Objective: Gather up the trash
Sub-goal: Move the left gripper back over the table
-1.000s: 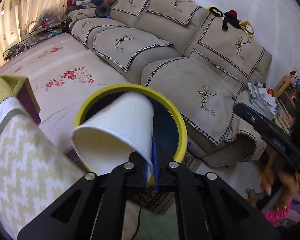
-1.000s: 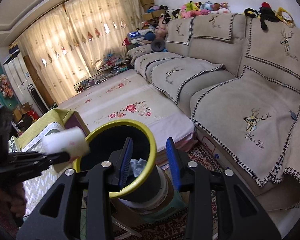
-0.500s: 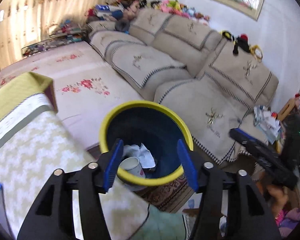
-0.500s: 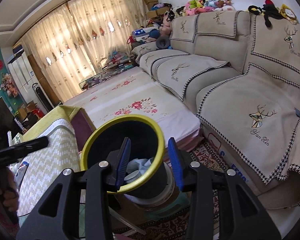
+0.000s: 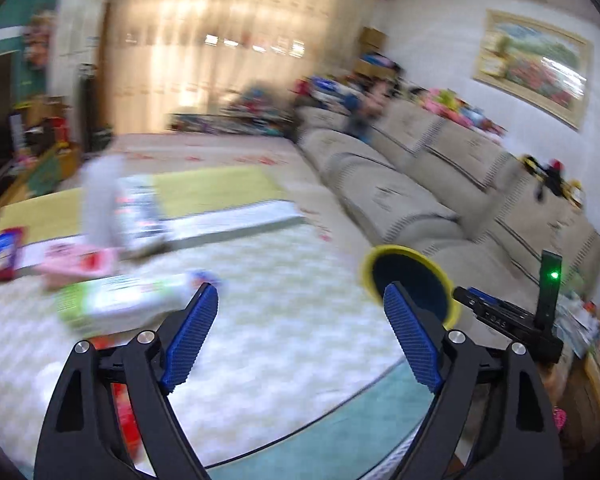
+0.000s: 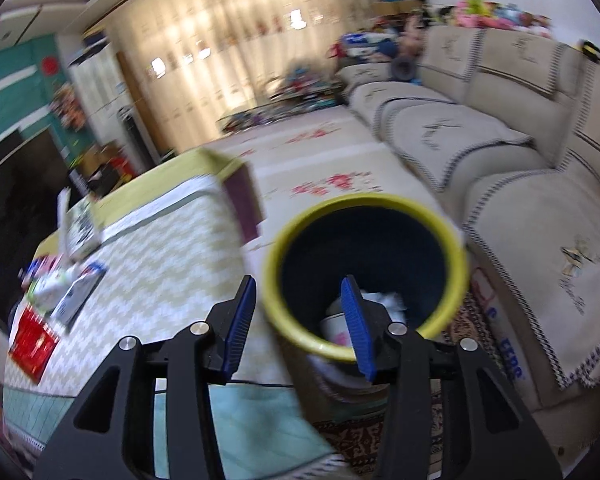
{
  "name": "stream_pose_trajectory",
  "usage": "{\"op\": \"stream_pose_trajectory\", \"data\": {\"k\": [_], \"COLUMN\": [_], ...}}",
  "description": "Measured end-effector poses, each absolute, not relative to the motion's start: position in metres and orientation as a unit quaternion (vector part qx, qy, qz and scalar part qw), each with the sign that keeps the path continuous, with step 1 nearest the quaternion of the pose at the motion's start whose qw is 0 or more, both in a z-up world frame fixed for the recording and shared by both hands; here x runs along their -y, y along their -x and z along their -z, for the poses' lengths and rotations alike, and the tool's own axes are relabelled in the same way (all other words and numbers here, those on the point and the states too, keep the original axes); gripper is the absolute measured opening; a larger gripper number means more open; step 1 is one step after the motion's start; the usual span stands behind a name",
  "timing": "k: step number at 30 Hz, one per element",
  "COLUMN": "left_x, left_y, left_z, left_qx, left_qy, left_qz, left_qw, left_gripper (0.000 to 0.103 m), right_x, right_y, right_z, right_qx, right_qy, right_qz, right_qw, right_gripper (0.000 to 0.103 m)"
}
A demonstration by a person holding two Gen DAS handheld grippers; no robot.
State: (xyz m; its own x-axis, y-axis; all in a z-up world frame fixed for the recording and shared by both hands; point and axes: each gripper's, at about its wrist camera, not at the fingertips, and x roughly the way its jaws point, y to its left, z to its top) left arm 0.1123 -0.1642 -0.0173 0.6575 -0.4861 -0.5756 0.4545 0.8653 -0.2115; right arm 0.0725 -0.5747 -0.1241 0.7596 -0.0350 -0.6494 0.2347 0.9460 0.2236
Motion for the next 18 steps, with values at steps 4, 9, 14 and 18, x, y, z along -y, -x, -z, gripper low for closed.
{"op": "stream_pose_trajectory", "data": {"k": [4,9,14,18], "left_x": [0.097,0.041,0.013,0.004], "left_y": [-0.101,-0.091,-0.087,-0.089], "left_z": [0.019,0.026,0.03,0.032], "left_qx": [-0.317,-0.313,-0.308,-0.309], "left_qy": [0.046,0.071,0.085,0.088], "left_qz": [0.194,0.146,0.126,0.122], "left_qw": [0.927,0.936,0.939,0.939], "left_gripper": [0.086,0.086,0.087,0.087], "right_x": [0.521,0.451,0.385,0.333], "right_y": [-0.097,-0.127,-0.149,-0.164], "right_z": [0.124,0.121,0.115,0.119], "right_qx": [-0.355,-0.368,-0.371,-0.378], "right_qy": [-0.12,-0.09,-0.069,-0.051], "right_qz": [0.023,-0.033,-0.086,-0.123], "right_qw": [0.927,0.925,0.922,0.916], "right_gripper": [0.043,0.043,0.045,0.047]}}
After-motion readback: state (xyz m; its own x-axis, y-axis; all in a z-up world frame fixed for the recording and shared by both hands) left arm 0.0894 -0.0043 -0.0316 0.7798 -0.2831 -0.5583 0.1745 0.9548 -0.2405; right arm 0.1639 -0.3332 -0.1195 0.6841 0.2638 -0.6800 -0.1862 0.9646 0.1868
